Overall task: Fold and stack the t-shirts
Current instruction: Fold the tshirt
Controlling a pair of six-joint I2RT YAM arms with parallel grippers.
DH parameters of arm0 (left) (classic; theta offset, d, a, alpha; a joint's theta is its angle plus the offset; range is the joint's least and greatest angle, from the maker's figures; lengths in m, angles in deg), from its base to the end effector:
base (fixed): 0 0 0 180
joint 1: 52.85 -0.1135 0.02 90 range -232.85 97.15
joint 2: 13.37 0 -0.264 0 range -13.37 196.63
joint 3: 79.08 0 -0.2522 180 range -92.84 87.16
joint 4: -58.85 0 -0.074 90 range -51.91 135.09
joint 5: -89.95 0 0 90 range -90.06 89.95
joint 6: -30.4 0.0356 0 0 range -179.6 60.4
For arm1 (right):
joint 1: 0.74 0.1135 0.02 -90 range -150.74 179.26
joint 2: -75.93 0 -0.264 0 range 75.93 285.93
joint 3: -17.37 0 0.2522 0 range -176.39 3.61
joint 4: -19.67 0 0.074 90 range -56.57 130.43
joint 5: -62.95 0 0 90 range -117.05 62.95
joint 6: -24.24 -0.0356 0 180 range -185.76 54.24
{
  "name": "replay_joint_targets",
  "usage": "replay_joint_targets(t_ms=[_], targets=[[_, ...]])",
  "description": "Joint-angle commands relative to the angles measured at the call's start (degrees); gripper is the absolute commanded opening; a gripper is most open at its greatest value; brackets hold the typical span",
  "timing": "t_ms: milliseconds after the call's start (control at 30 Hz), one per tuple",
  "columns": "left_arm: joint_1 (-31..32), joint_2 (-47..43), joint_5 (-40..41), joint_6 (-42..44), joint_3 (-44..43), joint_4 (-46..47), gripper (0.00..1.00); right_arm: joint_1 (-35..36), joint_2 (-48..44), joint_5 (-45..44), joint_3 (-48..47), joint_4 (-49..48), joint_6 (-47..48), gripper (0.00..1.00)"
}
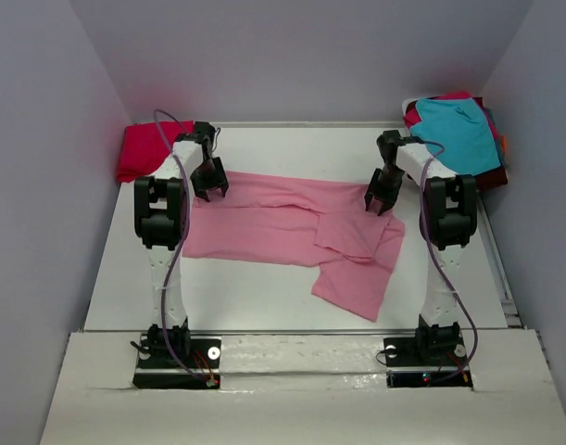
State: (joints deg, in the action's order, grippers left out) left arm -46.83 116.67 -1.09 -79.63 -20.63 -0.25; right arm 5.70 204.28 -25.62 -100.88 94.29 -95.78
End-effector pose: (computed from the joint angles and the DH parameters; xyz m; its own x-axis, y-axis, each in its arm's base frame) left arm 0.4783 -0.0511 0.1771 -0.9020 -0.2492 -0.3524 -0.2099 0.9667 -0.1463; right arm 0.4393 0.0505 0.1672 -0.9140 0.4002 -0.0672 0.3960 0.9158 0.0676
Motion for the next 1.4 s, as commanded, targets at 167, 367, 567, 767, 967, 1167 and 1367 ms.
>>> replay_joint_targets(t_ms=[167,367,567,767,967,1167,1367], targets=[[-1.36,0.39,0.51,-0.01,-0.76,-2.38,0.62,-0.20,5.06,-6.00,-6.42,4.00,0.49,0.50],[-3.56,-0.05,2.18,-0.01,0.21,-2.21,0.62,-1.77,7.61,-8.38,-11.61,6.29,0.66,0.50],[-5.31,-0.31,2.18,0.17,0.47,-2.12,0.62,-3.01,8.84,-8.81,-13.81,6.73,1.37,0.50],[-5.85,0.39,2.09,0.52,0.21,-2.30,0.62,-4.06,10.51,-9.60,-15.66,7.17,2.42,0.50],[-5.85,0.04,1.30,0.78,-0.93,-2.21,0.62,-4.68,10.25,-6.02,-17.59,6.82,4.09,0.50],[-3.13,-3.82,-1.07,1.84,-2.86,-0.27,0.62,-4.07,3.49,2.07,-15.40,3.65,5.32,0.51],[0.92,-7.07,0.07,1.66,-6.64,-0.27,0.63,-2.49,-2.04,5.51,-14.08,3.04,5.85,0.51]])
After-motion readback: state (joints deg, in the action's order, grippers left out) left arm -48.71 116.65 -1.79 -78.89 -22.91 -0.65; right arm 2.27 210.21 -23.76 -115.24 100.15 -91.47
